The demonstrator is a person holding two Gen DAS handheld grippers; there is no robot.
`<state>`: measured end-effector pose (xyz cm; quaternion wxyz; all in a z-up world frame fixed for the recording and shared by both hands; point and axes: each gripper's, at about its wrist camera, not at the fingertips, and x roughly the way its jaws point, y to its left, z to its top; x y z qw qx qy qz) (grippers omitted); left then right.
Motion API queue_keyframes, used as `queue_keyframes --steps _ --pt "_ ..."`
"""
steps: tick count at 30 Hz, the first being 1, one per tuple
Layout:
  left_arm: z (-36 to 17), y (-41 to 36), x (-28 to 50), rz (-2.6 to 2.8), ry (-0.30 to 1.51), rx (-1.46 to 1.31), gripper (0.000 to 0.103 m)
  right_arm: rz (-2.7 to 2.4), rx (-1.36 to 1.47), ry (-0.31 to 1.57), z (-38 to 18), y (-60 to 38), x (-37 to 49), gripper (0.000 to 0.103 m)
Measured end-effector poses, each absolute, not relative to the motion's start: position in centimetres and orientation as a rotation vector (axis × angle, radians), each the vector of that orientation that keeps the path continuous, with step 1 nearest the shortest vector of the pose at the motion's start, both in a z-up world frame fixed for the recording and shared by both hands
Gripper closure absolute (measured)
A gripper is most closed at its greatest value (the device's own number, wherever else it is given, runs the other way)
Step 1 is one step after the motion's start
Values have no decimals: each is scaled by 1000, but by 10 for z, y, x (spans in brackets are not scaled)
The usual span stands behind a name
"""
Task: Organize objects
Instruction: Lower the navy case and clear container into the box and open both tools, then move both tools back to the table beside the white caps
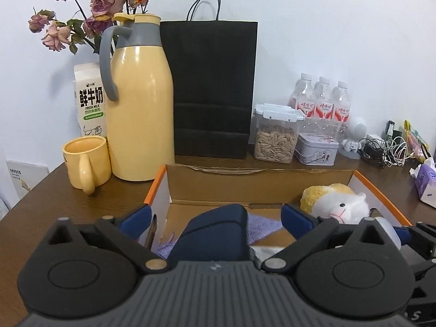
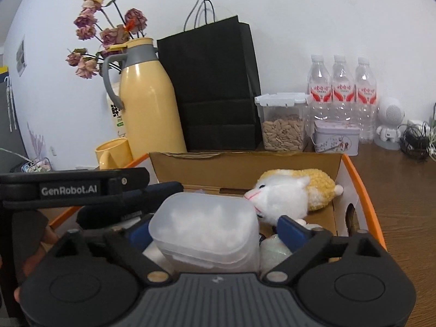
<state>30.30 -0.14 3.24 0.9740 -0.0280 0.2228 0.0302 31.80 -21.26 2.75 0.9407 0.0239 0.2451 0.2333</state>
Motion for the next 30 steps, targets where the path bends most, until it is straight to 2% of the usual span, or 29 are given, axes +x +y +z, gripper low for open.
queue_keyframes --steps 16,30 --pt "55 2 270 64 394 -65 0 450 6 409 56 -220 292 0" --pt "81 6 192 101 388 -34 0 437 -42 390 82 -240 207 0"
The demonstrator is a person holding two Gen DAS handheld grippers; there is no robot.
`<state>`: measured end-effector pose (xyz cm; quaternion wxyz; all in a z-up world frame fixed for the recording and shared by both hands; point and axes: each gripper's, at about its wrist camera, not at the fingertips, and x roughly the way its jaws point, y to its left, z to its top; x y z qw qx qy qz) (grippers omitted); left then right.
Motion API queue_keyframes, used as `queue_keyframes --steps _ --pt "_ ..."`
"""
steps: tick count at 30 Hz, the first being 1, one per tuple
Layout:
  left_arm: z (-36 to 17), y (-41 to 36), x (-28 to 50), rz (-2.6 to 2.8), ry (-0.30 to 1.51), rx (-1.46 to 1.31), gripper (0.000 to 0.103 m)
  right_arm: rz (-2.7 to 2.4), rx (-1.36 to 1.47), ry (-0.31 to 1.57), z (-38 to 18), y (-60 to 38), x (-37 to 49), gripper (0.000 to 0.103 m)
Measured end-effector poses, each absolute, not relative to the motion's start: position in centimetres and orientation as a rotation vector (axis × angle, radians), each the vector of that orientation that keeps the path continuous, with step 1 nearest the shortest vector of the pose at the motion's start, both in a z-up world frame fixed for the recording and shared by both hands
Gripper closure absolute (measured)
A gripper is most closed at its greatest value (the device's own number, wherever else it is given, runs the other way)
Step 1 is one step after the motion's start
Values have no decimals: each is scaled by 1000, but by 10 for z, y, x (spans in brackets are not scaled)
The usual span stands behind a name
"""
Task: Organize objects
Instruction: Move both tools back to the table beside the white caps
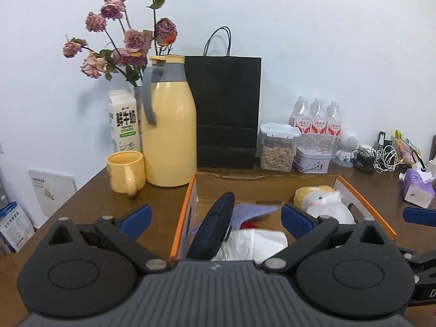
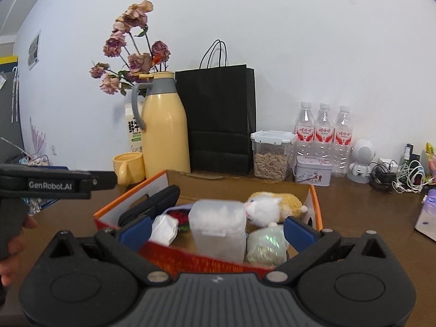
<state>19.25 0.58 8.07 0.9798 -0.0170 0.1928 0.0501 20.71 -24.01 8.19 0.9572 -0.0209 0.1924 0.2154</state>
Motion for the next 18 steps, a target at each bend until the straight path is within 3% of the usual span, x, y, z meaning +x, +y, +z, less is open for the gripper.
queue_keyframes --steps 18 --pt "58 1 102 108 478 -29 0 460 -73 460 55 -248 116 0"
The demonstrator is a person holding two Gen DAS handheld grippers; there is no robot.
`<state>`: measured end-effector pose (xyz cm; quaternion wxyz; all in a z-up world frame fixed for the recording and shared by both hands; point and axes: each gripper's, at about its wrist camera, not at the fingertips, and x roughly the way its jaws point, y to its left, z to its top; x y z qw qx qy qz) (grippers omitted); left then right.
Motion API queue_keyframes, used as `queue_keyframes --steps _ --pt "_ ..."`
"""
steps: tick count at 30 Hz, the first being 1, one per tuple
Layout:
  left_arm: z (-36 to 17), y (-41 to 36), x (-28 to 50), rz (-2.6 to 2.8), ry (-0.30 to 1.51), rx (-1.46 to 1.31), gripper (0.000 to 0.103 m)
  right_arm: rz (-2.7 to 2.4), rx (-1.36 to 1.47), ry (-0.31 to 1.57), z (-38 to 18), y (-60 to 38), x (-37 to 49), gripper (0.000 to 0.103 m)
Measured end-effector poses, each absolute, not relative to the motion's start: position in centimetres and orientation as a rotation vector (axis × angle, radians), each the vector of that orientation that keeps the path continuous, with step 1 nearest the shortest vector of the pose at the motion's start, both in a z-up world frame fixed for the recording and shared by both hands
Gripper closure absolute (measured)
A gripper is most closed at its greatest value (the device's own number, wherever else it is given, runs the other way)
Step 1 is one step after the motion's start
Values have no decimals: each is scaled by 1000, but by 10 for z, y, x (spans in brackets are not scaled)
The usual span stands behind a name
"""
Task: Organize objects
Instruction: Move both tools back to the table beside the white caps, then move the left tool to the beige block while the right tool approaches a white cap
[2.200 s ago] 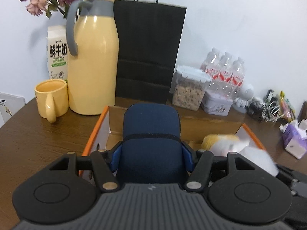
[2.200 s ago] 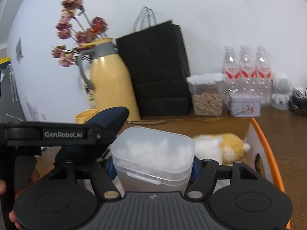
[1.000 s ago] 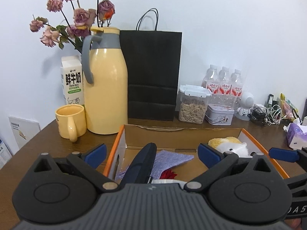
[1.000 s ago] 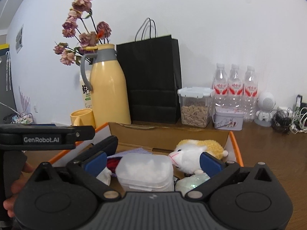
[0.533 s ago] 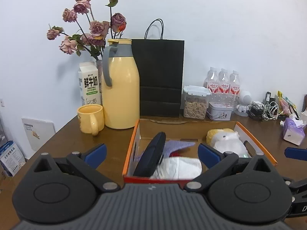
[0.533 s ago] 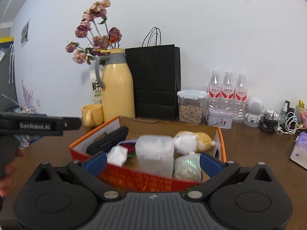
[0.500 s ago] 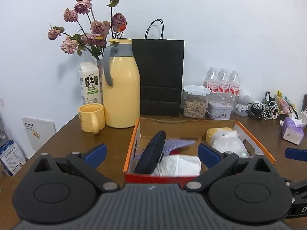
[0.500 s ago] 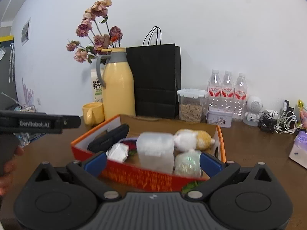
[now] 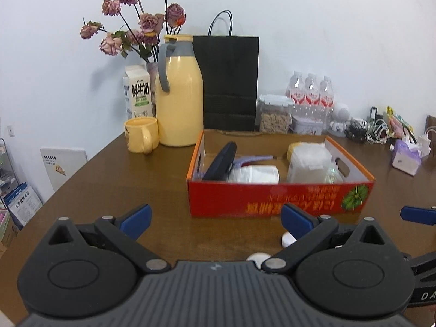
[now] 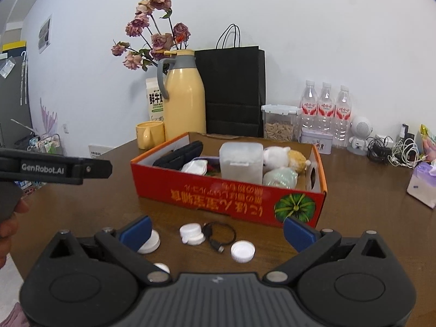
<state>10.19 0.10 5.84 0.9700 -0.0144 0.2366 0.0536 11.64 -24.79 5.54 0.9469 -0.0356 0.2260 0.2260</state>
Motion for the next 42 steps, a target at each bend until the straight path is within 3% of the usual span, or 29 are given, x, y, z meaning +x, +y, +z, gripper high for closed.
queue_keyframes --steps 42 --pt "32 0 60 130 553 -57 0 411 -87 480 29 -249 79 0"
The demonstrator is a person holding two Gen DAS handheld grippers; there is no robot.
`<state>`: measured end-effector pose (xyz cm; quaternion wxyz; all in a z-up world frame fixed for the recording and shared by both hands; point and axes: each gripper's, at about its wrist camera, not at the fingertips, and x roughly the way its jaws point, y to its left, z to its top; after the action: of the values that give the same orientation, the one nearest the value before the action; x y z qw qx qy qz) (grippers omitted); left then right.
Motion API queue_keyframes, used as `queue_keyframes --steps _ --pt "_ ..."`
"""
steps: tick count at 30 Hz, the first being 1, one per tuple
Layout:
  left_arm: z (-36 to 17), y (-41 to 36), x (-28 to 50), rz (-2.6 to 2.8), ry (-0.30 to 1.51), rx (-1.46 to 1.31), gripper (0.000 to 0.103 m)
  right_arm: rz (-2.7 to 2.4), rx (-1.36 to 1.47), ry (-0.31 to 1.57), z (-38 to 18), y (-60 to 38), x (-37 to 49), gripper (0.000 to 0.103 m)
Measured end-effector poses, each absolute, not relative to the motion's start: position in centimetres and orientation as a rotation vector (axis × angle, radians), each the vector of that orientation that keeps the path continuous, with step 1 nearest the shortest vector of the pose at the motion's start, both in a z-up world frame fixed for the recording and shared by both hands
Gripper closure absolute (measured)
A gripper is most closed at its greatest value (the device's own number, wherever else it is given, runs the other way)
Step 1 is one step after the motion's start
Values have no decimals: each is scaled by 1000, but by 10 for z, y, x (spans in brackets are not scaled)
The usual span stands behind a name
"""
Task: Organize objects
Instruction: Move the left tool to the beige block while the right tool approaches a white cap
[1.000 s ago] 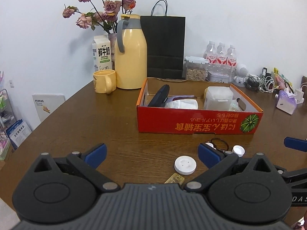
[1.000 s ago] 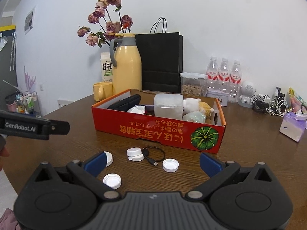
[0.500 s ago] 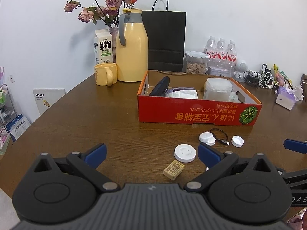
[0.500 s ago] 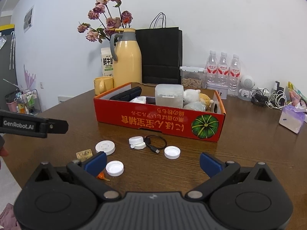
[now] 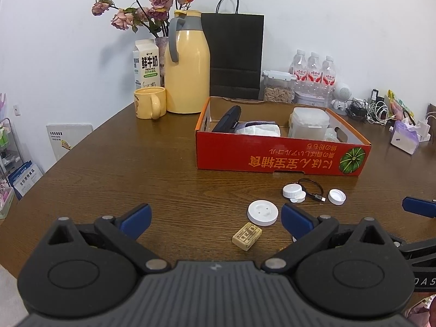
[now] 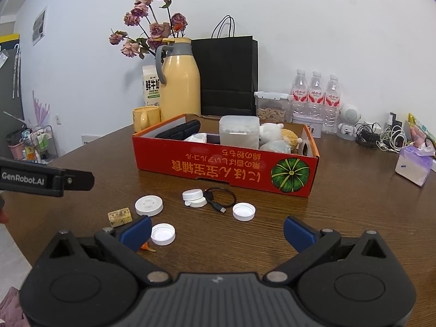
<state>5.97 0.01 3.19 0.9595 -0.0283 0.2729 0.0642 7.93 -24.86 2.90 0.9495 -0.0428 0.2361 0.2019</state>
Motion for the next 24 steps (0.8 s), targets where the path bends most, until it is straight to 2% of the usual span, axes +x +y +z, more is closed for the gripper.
queue_keyframes --steps 24 --pt "18 -5 69 89 584 -50 0 415 -89 491 21 -260 86 0"
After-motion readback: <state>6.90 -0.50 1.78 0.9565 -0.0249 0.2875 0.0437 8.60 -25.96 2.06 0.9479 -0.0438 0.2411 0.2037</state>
